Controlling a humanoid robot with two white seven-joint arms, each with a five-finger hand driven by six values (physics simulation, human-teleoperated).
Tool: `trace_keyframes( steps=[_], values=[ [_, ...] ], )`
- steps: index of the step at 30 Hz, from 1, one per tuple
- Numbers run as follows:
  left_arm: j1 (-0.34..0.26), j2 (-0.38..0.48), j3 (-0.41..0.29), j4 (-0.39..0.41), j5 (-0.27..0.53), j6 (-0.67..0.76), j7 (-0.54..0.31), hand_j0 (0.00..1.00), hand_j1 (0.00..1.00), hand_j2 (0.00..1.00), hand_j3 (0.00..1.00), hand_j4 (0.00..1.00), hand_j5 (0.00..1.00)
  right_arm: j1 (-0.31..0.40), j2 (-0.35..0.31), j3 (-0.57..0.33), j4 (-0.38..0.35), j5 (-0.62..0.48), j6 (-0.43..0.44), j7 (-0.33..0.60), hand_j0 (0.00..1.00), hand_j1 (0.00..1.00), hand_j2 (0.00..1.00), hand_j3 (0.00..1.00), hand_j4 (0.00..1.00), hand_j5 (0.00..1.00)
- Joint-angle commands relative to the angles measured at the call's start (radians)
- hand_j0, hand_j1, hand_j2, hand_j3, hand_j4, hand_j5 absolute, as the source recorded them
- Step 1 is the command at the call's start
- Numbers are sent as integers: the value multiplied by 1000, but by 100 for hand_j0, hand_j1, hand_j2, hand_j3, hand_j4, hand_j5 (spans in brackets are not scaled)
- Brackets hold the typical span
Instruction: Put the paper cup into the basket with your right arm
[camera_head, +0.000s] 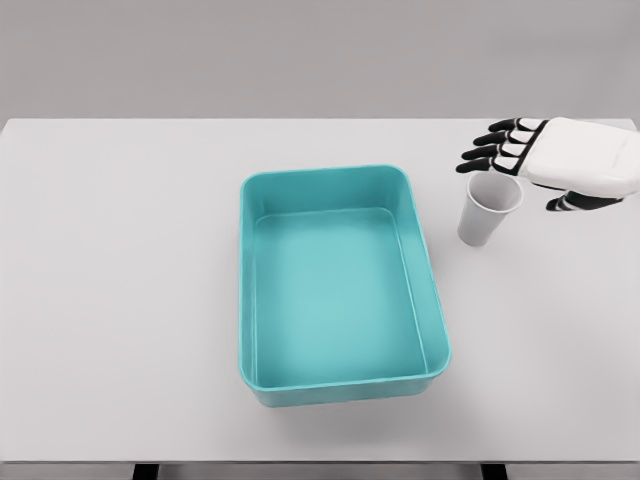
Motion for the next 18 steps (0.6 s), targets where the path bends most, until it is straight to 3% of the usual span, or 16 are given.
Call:
trace_keyframes(
  steps=[1, 5, 11, 14, 16, 18],
  values=[
    [0, 0, 0, 0, 0, 0, 0, 100, 100, 100, 100, 100, 100, 0, 5, -1, 0, -5, 3, 2, 100, 100, 100, 100, 100, 100],
    [0, 0, 0, 0, 0, -1, 0, 100, 100, 100, 100, 100, 100, -5, 59, -8, 3, 15, 3, 2, 100, 100, 100, 100, 100, 100],
    [0, 0, 0, 0, 0, 0, 0, 100, 100, 100, 100, 100, 100, -26, 57, -7, 6, 20, 3, 2, 100, 100, 100, 100, 100, 100],
    [0, 0, 0, 0, 0, 0, 0, 100, 100, 100, 100, 100, 100, -60, 51, 18, 72, 6, 48, 2, 100, 100, 100, 100, 100, 100],
    [0, 0, 0, 0, 0, 0, 0, 100, 100, 100, 100, 100, 100, -136, 60, 114, 169, -63, 92, 2, 100, 100, 100, 100, 100, 100],
    [0, 0, 0, 0, 0, 0, 0, 100, 100, 100, 100, 100, 100, -244, 60, 214, 187, -103, 130, 2, 100, 100, 100, 100, 100, 100]
  ],
)
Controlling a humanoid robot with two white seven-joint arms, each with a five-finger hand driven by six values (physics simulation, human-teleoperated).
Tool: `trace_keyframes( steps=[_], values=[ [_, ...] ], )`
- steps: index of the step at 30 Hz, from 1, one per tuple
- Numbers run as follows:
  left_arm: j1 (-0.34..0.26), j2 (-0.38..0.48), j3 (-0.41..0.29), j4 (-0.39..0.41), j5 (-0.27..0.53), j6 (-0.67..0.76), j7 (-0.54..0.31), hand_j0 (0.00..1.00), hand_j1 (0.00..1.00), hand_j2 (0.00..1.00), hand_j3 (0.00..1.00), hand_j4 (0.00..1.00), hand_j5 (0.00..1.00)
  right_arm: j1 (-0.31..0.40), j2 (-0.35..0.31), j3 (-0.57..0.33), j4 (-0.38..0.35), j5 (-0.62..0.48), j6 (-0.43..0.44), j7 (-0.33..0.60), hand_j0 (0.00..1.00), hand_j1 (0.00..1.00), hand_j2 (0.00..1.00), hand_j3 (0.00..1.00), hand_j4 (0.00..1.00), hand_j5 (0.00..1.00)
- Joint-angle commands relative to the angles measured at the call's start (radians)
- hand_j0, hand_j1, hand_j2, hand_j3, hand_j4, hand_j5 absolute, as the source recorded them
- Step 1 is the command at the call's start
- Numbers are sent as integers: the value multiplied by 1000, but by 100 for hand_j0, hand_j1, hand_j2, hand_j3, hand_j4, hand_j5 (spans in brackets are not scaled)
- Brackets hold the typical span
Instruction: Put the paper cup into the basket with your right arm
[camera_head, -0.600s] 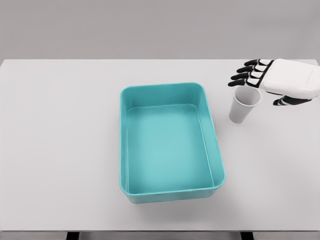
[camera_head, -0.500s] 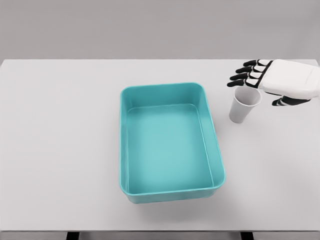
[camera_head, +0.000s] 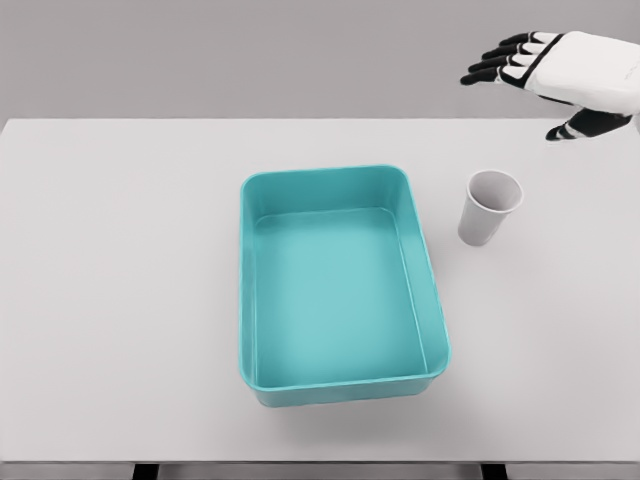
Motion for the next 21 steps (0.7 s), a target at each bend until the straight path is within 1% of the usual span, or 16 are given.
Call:
trace_keyframes(
  steps=[1, 3, 5, 6, 8, 9, 11, 13, 15, 17, 19, 21],
  values=[
    [0, 0, 0, 0, 0, 0, 0, 100, 100, 100, 100, 100, 100, 0, -1, 115, 55, -84, 66, -1, 100, 100, 100, 100, 100, 100],
    [0, 0, 0, 0, 0, -1, 0, 100, 100, 100, 100, 100, 100, -72, -9, 190, 92, -131, 80, -1, 99, 99, 99, 99, 99, 99],
    [0, 0, 0, 0, 0, -1, 0, 100, 100, 100, 100, 100, 100, -152, -9, 305, 123, -156, 109, -1, 99, 99, 99, 99, 99, 99],
    [0, 0, 0, 0, 0, 0, 0, 100, 100, 100, 100, 100, 100, -195, -9, 374, 143, -187, 118, -1, 99, 99, 99, 99, 99, 99],
    [0, 0, 0, 0, 0, 0, 0, 100, 100, 100, 100, 100, 100, -253, -11, 466, 161, -217, 123, -1, 99, 99, 99, 99, 99, 99],
    [0, 0, 0, 0, 0, 0, 0, 100, 100, 100, 100, 100, 100, -262, -12, 480, 161, -217, 123, -1, 99, 99, 99, 99, 99, 99],
    [0, 0, 0, 0, 0, 0, 0, 100, 100, 100, 100, 100, 100, -270, -38, 511, 160, -217, 121, -1, 99, 99, 99, 99, 99, 99],
    [0, 0, 0, 0, 0, -1, 0, 100, 100, 100, 100, 100, 100, -297, -60, 574, 150, -217, 114, -1, 99, 99, 99, 99, 99, 99],
    [0, 0, 0, 0, 0, 0, 0, 100, 100, 100, 100, 100, 100, -314, -61, 615, 149, -217, 112, -1, 99, 99, 99, 99, 99, 99],
    [0, 0, 0, 0, 0, 0, 0, 100, 100, 100, 100, 100, 100, -314, -61, 628, 134, -216, 111, -1, 99, 99, 99, 99, 99, 99],
    [0, 0, 0, 0, 0, 0, 0, 100, 100, 100, 100, 100, 100, -314, -54, 666, 134, -216, 111, -1, 99, 99, 99, 99, 99, 99],
    [0, 0, 0, 0, 0, 0, 0, 100, 100, 100, 100, 100, 100, -313, -52, 677, 132, -217, 111, -1, 99, 99, 99, 99, 99, 99]
  ],
)
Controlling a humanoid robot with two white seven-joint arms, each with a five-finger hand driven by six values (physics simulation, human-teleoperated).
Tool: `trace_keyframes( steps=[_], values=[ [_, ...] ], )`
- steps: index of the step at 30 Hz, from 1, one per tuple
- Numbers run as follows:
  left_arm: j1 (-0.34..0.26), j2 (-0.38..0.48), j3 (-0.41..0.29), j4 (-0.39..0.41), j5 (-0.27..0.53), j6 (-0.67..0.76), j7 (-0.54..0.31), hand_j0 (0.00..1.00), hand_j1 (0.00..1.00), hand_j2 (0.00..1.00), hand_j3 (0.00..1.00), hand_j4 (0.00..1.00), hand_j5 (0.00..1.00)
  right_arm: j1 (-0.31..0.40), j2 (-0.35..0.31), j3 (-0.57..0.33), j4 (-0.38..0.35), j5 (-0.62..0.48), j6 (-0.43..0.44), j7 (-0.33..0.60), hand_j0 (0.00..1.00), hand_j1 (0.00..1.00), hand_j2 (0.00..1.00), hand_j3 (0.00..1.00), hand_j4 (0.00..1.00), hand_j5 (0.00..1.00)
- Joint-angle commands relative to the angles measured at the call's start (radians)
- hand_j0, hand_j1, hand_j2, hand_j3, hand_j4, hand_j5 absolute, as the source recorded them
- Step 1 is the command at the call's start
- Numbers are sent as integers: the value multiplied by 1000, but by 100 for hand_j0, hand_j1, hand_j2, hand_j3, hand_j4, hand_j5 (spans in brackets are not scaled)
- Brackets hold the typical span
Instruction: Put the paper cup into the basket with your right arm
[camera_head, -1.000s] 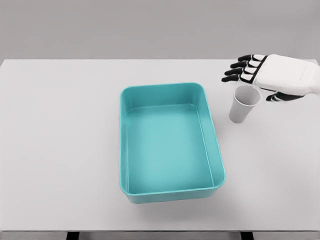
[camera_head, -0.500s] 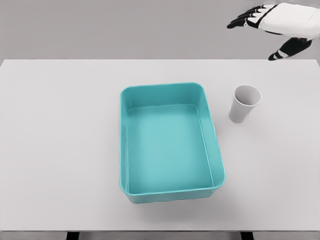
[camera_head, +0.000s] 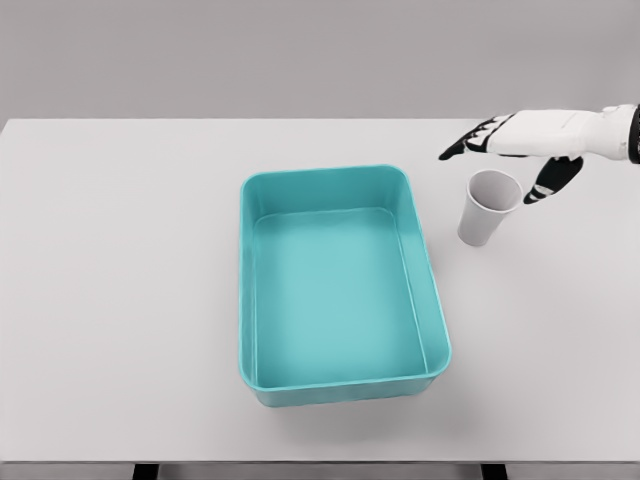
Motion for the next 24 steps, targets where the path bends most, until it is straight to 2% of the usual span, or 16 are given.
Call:
trace_keyframes(
  steps=[1, 14, 19, 24],
  values=[
    [0, 0, 0, 0, 0, 0, 0, 100, 100, 100, 100, 100, 100, 0, 0, 23, -2, -5, 2, 0, 99, 99, 99, 99, 99, 99],
    [0, 0, 0, 0, 0, 0, 0, 100, 100, 100, 100, 100, 100, 31, 9, 35, 72, -6, 5, 0, 99, 99, 99, 99, 99, 99],
    [0, 0, 0, 0, 0, -1, 0, 100, 100, 100, 100, 100, 100, 31, 11, 29, 87, -48, 14, 0, 99, 99, 99, 99, 99, 99],
    [0, 0, 0, 0, 0, 0, 0, 100, 100, 100, 100, 100, 100, 31, 45, 29, 128, -56, 14, 0, 99, 99, 99, 99, 99, 99]
  ],
)
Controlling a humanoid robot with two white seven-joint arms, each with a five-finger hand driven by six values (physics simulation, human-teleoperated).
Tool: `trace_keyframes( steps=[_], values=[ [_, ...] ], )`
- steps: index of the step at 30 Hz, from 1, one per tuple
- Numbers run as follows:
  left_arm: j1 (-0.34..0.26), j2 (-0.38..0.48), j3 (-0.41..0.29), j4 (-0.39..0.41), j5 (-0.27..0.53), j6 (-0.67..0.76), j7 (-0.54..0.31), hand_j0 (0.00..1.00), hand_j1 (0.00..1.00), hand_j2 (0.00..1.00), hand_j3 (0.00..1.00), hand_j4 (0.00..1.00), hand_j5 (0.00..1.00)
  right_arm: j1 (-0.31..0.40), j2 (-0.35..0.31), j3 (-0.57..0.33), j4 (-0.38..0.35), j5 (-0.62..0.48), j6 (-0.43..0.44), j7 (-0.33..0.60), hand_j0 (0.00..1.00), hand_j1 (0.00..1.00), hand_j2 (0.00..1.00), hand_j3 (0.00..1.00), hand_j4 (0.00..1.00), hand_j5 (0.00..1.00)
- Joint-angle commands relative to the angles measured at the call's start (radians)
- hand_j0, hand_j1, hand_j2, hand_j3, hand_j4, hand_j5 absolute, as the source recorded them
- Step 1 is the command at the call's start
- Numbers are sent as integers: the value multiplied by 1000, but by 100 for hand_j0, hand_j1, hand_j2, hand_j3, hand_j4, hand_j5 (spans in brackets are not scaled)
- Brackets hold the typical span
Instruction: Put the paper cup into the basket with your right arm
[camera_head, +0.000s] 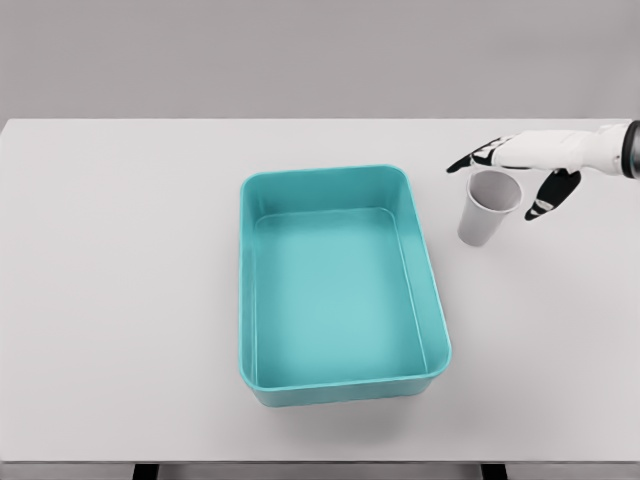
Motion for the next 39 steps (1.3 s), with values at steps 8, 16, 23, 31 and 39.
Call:
trace_keyframes(
  steps=[8, 16, 23, 31, 39],
  values=[
    [0, 0, 0, 0, 0, 0, 0, 100, 100, 100, 100, 100, 100, 18, 22, 0, 39, -11, 2, 0, 99, 99, 99, 99, 99, 99],
    [0, 0, 0, 0, 0, -1, 0, 100, 100, 100, 100, 100, 100, 25, 27, -3, 60, -11, 2, 0, 99, 99, 99, 99, 99, 99],
    [0, 0, 0, 0, 0, -1, 0, 100, 100, 100, 100, 100, 100, 28, 59, -1, 100, -9, 2, 0, 99, 99, 99, 99, 99, 99],
    [0, 0, 0, 0, 0, 0, 0, 100, 100, 100, 100, 100, 100, 28, 91, 2, 122, -7, 2, 0, 99, 99, 99, 99, 99, 99],
    [0, 0, 0, 0, 0, 0, 0, 100, 100, 100, 100, 100, 100, 35, 91, 3, 114, -6, 1, 0, 99, 99, 99, 99, 99, 99]
  ],
)
